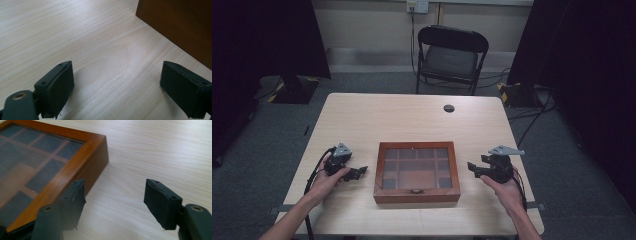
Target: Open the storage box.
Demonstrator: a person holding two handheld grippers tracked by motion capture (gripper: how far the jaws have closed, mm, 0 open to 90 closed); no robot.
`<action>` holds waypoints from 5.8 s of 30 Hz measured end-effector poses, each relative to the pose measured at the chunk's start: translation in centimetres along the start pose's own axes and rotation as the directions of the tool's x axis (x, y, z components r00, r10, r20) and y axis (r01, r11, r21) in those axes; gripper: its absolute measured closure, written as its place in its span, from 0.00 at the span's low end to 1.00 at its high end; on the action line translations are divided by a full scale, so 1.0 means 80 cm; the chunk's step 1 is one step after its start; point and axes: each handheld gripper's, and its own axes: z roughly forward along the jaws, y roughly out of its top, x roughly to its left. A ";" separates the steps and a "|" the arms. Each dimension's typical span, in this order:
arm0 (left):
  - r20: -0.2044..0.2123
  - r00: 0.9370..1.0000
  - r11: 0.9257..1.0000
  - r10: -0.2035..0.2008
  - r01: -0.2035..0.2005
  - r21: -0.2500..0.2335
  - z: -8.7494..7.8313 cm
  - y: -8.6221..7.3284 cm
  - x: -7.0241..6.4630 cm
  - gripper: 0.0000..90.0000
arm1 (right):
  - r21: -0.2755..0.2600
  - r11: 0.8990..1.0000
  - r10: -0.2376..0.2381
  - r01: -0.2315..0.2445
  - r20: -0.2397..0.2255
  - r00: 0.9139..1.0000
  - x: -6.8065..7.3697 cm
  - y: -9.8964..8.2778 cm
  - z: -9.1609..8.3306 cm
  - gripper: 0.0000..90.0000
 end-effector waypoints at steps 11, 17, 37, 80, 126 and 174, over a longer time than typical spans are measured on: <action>0.001 1.000 1.000 -0.001 0.001 0.002 0.001 0.001 0.000 0.12 | -0.007 1.000 0.003 -0.004 -0.130 0.992 0.017 0.014 -0.010 0.49; 0.002 1.000 1.000 0.000 0.000 0.006 0.001 0.001 0.001 0.11 | -0.004 1.000 -0.027 0.027 -0.183 0.983 0.032 0.018 -0.012 0.53; 0.002 1.000 1.000 0.001 -0.001 0.007 0.001 0.001 0.001 0.11 | -0.010 0.987 -0.153 0.162 -0.395 0.906 0.107 0.055 0.004 0.76; 0.009 1.000 1.000 0.000 0.000 0.002 0.002 0.001 0.002 0.10 | 0.058 0.932 -0.265 0.359 -0.565 0.781 0.179 0.023 0.061 0.89; 0.009 1.000 1.000 -0.001 0.001 0.003 0.002 0.002 0.002 0.10 | 0.017 0.935 -0.281 0.354 -0.573 0.770 0.177 0.058 0.041 0.90; 0.008 1.000 1.000 -0.001 0.001 0.003 0.002 0.002 0.002 0.09 | -0.047 0.956 -0.262 0.289 -0.575 0.775 0.164 0.115 0.022 0.91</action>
